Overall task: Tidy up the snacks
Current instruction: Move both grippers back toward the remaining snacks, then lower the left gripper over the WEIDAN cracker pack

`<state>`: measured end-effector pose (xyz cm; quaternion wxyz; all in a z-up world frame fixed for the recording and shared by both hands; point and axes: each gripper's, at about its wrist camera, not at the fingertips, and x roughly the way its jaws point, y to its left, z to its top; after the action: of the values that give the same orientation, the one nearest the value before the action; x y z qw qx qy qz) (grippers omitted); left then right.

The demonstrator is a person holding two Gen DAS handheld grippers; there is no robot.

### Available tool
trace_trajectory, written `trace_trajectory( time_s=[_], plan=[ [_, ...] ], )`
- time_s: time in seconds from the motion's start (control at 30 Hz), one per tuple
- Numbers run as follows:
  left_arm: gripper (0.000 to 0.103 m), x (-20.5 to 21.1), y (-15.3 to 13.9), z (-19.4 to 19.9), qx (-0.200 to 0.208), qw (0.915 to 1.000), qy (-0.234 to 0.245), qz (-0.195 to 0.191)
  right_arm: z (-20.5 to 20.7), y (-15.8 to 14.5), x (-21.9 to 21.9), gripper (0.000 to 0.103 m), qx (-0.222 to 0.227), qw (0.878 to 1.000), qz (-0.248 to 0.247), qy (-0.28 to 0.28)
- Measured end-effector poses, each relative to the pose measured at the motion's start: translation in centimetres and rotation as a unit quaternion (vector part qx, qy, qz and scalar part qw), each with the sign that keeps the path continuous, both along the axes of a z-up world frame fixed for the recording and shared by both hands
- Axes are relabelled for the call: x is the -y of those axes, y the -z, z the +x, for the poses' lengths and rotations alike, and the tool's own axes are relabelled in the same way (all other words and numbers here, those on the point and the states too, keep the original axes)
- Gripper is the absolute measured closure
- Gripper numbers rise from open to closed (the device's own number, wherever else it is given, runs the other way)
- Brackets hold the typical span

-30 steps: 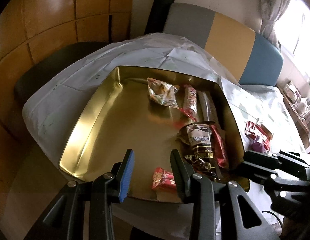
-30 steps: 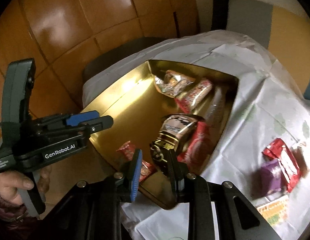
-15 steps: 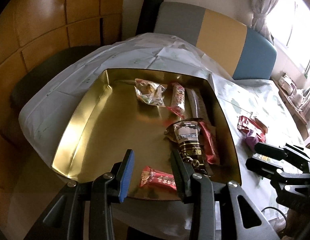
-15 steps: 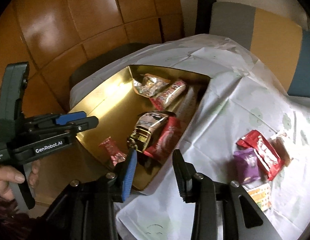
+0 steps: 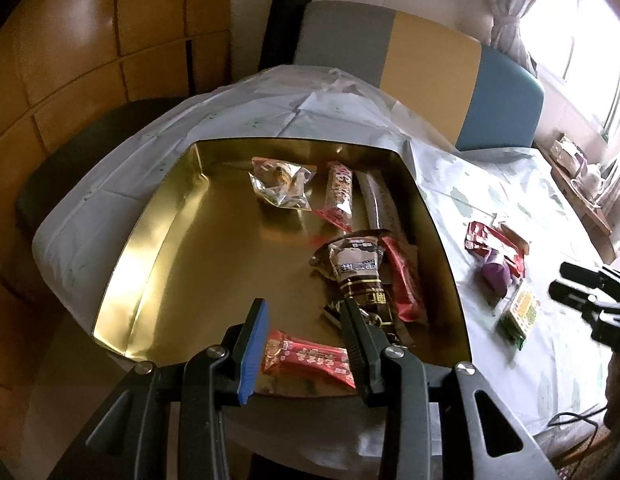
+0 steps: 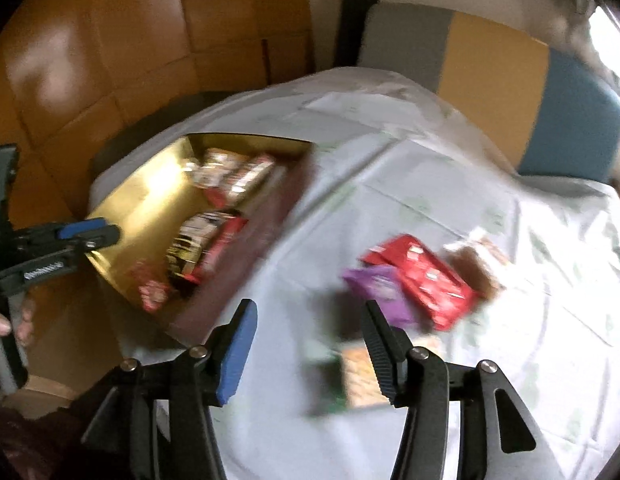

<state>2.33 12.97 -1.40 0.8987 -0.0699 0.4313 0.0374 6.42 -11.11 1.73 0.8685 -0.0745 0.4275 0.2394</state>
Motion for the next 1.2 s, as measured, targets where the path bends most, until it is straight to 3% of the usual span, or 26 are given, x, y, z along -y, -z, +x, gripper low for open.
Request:
trace_trajectory(
  time_s=[0.1, 0.33, 0.47, 0.5, 0.6, 0.7, 1.2],
  plan=[
    [0.065, 0.4, -0.1, 0.0, 0.0, 1.0, 0.008, 0.004, 0.2, 0.0, 2.4, 0.046, 0.002, 1.0, -0.015, 0.021],
    [0.065, 1.8, -0.3, 0.2, -0.002, 0.9995, 0.029, 0.013, 1.3, 0.5, 9.5, 0.025, 0.003, 0.994, -0.062, 0.093],
    [0.065, 3.3, -0.4, 0.4, -0.002, 0.9984, 0.05, 0.027, 2.4, 2.4, 16.3, 0.025, -0.01, 0.976, -0.044, 0.215],
    [0.065, 3.6, -0.5, 0.4, -0.001, 0.9981, 0.055, 0.029, 2.9, 3.2, 18.1, 0.025, -0.038, 0.964, -0.048, 0.258],
    [0.065, 5.1, -0.7, 0.6, 0.002, 0.9963, 0.076, 0.04, 3.4, 3.2, 20.6, 0.025, -0.048, 0.945, -0.039, 0.322],
    [0.065, 6.5, -0.8, 1.0, -0.001, 0.9946, 0.094, 0.044, 3.4, 3.0, 21.7, 0.024, -0.056, 0.939, -0.013, 0.339],
    [0.065, 14.8, -0.6, 2.6, -0.013, 0.9731, 0.22, 0.067, 3.0, 2.1, 20.4, 0.017, -0.03, 0.946, -0.032, 0.322]
  ],
)
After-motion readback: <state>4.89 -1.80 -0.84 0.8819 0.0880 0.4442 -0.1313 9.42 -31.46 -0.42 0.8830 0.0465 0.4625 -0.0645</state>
